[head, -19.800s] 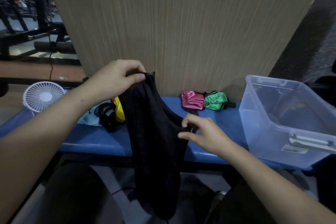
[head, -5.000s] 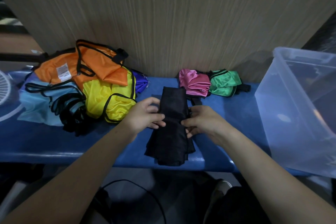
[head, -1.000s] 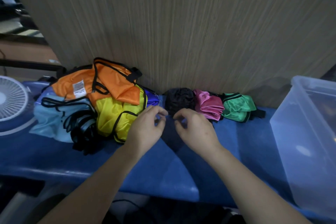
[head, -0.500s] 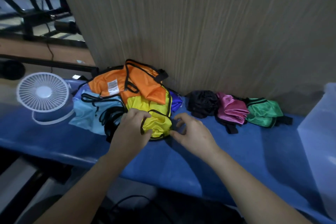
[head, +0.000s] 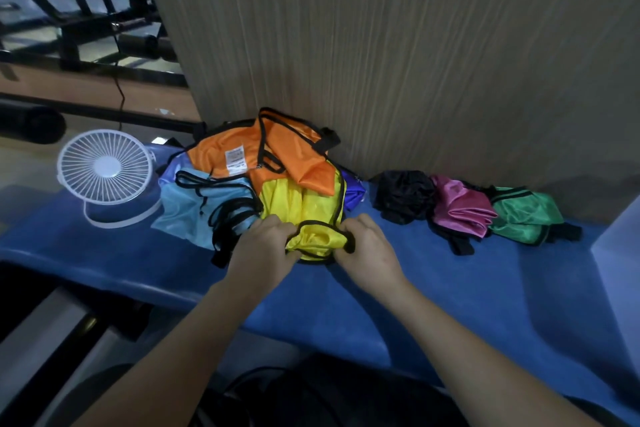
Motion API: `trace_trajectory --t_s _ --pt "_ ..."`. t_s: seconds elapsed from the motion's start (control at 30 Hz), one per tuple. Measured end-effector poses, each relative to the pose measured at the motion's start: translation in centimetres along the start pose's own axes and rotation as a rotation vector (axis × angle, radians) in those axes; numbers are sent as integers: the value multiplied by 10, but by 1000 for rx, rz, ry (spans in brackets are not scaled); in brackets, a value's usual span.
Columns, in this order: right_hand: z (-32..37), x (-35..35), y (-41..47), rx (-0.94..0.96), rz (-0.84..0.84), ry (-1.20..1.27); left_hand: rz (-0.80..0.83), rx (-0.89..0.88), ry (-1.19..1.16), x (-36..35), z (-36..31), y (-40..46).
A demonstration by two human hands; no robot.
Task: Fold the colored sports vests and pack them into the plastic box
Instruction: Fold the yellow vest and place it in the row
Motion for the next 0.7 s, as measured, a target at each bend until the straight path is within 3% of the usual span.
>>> trace_trajectory --t_s 0.17,0.43,0.7 --pt "18 35 -4 103 -89 270 -105 -127 -142 18 -14 -3" --pt "7 80 -31 -105 64 684 -57 -116 -396 51 -40 -15" --pt "-4 132 -71 -7 79 657 176 -225 -535 50 -86 -38"
Point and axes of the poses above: each hand's wrist, its own y-axis towards the middle knuckle, its own x-axis out of the back of the hand, z = x × y, the point moved 7 cm from there along y, towards the middle knuckle, and after that the axes turned 15 degrees about -z, right-handed, at the moved point
